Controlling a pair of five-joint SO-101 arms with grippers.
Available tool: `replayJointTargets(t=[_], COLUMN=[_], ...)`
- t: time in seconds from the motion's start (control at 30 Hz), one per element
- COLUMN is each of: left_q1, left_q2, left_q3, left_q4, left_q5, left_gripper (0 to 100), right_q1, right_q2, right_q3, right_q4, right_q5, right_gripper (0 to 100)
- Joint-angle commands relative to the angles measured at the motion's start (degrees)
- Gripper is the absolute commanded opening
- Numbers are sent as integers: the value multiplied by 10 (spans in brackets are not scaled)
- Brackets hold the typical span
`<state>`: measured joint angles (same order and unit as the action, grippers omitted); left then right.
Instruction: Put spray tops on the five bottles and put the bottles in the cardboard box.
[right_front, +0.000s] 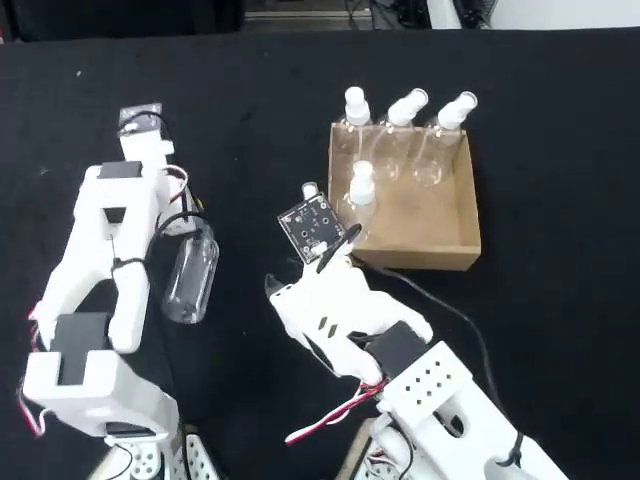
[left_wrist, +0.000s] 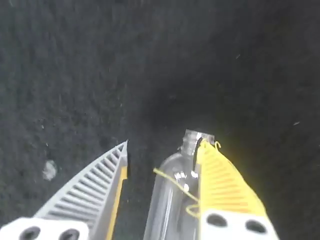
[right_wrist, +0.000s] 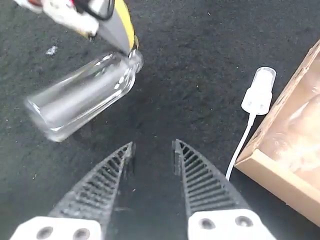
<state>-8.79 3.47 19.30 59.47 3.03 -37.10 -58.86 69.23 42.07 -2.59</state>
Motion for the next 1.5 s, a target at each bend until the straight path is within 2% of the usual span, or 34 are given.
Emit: replayJointTargets(t=[0.0,0.1,0.23,0.33,0.47,0.57,0.73,0.87,0.97,1.07,1.3,1.47], left_q1=[20,39,69,57,15,-30,-114,-126,-88,-51,30,89], left_q2=[4,4,4,4,9,9,10,4,4,3,-22,-132], left_q3=[-53,-96,-161,-225,-289,-295,-222,-110,-34,15,38,120], left_q4=[75,149,237,292,354,381,338,266,228,191,215,212], left_q5=[25,64,67,61,-16,-100,-201,-223,-222,-174,-88,-69], left_gripper=[213,213,213,213,213,213,213,213,213,213,213,213], right_q1=[-4,-4,-4,-4,-4,-4,-6,-6,-6,-6,-6,-6], right_q2=[-5,-5,-5,-5,-5,-5,-5,-5,-5,-5,-5,-1], right_q3=[-2,-2,-1,4,5,5,5,4,4,4,0,-1], right_q4=[-13,-13,-13,-13,-13,-13,-16,-18,-18,-18,-18,-18], right_q5=[5,5,5,5,5,5,3,0,-1,-1,-53,-57], right_gripper=[96,96,96,96,96,96,96,96,96,96,96,140])
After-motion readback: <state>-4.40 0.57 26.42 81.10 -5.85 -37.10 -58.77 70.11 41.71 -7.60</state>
